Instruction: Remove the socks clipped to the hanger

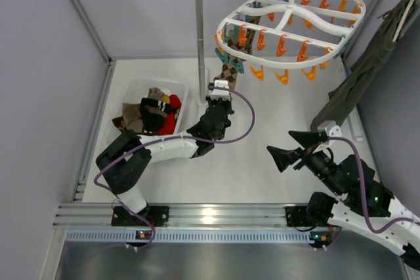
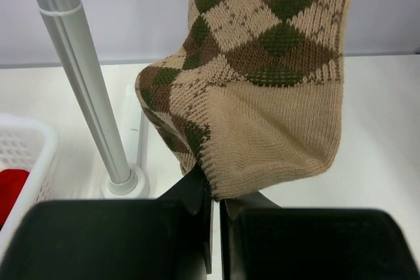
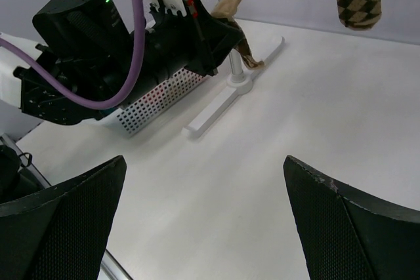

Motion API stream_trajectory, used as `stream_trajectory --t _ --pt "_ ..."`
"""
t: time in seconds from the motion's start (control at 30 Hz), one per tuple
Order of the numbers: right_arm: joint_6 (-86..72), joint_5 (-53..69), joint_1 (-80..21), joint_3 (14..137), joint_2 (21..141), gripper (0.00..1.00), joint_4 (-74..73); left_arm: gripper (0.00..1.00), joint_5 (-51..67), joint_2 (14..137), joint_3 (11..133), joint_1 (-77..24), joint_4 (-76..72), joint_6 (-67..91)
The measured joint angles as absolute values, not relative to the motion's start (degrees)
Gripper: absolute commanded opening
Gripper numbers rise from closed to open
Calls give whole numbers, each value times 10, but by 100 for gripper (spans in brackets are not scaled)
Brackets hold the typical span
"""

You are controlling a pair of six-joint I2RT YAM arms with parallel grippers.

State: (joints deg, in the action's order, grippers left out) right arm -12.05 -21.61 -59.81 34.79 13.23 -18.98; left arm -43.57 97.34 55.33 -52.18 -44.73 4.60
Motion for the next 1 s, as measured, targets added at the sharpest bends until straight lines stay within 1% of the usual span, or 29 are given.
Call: stream_trajectory --t 0.5,0.7,0.9,1.0 --pt "-128 -215 -598 380 120 99 -209 0 -457 899 454 -556 -450 64" --pt "-131 -214 -598 402 126 100 -211 0 -460 879 443 -580 -450 63" --pt "-131 -220 -598 427 160 99 -209 0 -469 859 444 -624 -451 55" --pt "-131 -228 -598 438 200 98 -204 0 -487 859 448 -655 -450 43"
